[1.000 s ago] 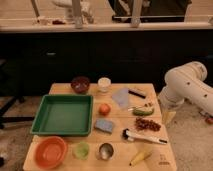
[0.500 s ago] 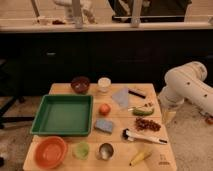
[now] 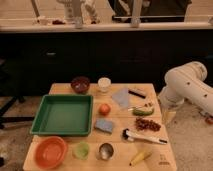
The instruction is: Place towel in paper cup
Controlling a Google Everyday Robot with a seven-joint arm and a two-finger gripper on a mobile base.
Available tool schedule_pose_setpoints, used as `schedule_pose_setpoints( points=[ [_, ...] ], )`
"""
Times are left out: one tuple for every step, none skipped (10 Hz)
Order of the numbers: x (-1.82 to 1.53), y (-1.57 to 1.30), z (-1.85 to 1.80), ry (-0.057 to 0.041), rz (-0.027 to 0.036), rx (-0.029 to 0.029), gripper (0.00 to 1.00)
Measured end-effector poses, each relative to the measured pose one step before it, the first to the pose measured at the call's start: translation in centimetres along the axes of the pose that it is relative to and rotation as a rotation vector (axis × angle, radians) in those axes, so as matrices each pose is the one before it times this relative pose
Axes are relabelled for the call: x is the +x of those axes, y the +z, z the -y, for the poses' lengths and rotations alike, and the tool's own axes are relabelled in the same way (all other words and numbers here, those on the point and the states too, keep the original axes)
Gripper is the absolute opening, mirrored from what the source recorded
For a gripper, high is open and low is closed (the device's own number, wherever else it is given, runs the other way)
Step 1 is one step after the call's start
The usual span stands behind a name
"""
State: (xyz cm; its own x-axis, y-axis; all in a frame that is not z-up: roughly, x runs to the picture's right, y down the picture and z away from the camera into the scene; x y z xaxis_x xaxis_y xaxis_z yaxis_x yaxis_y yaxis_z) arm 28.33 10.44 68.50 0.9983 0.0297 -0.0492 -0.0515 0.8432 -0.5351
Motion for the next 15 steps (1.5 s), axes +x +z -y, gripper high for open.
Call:
schedule_pose_setpoints(
  points=[
    [0.005,0.004,-0.005,0.00009,-0.00005,-0.00012,0.80],
    [-0.002,-0.001,0.002,-0.00001,0.00001,0.00006,0.80],
    [-0.002,0.000,0.001,-0.00002,0.00004,0.00001,0.80],
    [0.001,0.000,-0.002,-0.00003,-0.00002,-0.00004,0.80],
    [0.000,-0.003,0.002,0.00002,-0.00002,0.00005,0.80],
    [0.005,0.001,-0.006,0.00016,0.00003,-0.00024,0.80],
    [0.006,-0.039,0.013,0.00212,0.00164,-0.00128,0.80],
    [-0.158,0.310,0.116,0.00949,0.02138,-0.00843,0.80],
    [-0.597,0.572,-0.122,-0.00067,0.02418,-0.01895,0.80],
    [-0.959,0.359,0.225,-0.00980,0.00473,-0.00758,0.80],
    [-0.232,0.052,0.012,-0.00019,0.00298,-0.00163,0.80],
    [0.382,-0.008,-0.117,0.00405,-0.00695,-0.00100,0.80],
    [-0.035,0.006,0.011,-0.00058,0.00021,-0.00002,0.80],
    [-0.054,0.015,0.026,-0.00090,0.00039,0.00028,0.80],
    [-0.171,0.006,0.033,-0.00182,0.00208,-0.00067,0.80]
  ],
)
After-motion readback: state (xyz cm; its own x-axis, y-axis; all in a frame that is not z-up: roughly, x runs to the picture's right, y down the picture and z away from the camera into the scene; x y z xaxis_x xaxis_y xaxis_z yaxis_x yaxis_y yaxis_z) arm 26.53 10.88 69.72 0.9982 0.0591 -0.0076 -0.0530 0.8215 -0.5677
